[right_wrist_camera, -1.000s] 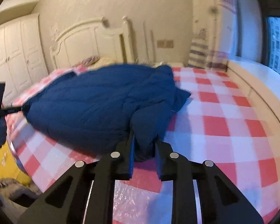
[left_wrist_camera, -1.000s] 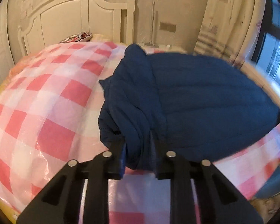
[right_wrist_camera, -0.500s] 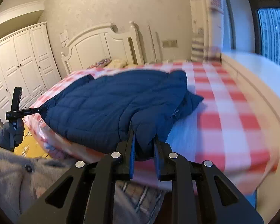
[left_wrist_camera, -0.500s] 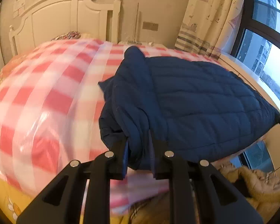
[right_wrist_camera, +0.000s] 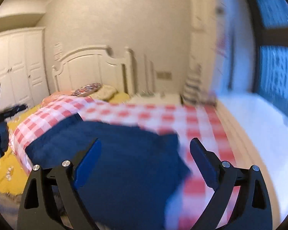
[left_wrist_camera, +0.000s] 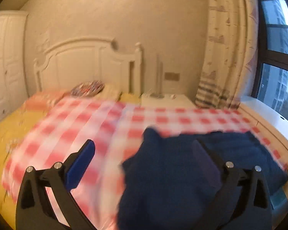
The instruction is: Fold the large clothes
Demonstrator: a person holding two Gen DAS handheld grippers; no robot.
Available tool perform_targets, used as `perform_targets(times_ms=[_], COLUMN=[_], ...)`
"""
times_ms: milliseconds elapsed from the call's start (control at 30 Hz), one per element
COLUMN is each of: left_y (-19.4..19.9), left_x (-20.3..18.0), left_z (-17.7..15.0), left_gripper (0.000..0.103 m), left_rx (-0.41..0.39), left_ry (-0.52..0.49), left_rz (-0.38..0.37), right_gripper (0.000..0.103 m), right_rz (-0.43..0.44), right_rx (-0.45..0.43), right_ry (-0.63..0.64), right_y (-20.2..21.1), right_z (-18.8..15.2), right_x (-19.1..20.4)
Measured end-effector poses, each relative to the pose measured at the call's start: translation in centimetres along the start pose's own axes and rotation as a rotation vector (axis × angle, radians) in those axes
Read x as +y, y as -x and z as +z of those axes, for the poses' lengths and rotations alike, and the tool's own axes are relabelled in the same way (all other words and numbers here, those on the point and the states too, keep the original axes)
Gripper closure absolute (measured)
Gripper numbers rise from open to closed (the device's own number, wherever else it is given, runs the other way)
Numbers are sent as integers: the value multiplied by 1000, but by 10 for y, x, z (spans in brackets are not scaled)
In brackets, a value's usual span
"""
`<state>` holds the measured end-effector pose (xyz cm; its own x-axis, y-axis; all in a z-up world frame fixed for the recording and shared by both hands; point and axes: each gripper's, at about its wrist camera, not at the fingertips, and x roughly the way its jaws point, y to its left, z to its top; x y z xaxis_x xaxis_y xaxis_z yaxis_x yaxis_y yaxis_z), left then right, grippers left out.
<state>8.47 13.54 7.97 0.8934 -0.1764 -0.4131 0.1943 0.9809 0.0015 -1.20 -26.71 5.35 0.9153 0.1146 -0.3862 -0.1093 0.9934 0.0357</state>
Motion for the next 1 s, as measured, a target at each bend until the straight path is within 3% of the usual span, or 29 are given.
perform_targets(times_ms=[100,167,233,367,433,467,500,533,633,833,933,1000], left_y=[-43,-75,-118,-201,-238,-255,-268,-269,-273,-266,-263,-263], left_x=[-56,-80,-96,-87,-74,-64,-49,-39,-30,-40,-45,-45], left_z=[29,33,28,-4,-34,-48,-53,-51,-52,-52,-50,-49], left_gripper=[2,2,2,2,2,2,2,2,2,2,2,2], left_rx=[24,76,146,309,378,457,526,535,546,502,490,491], left_ry=[-120,-175,-234,-253,-270,-247,-154,-104,-70,-119,-132,-130], left_rz=[19,23,73,164,210,194,123,102,83,135,151,152], right_gripper=[12,13,14,15,12,11,12,12,11,13,14,14], right_rz=[50,78,45,-42,-13,50,80,80,68,86,-8,-42], right_rx=[11,87,152,356,530,531,520,520,521,513,405,365], right_ry=[66,76,117,143,25,-57,-111,-111,-84,-102,-49,-114], right_y=[-49,-92,-125,-205,-252,-256,-255,-255,-255,-248,-229,-220], right_z=[35,48,48,12,-31,-38,-38,-38,-41,-33,-11,-5], right_x=[35,56,69,66,37,25,17,17,23,18,11,-13])
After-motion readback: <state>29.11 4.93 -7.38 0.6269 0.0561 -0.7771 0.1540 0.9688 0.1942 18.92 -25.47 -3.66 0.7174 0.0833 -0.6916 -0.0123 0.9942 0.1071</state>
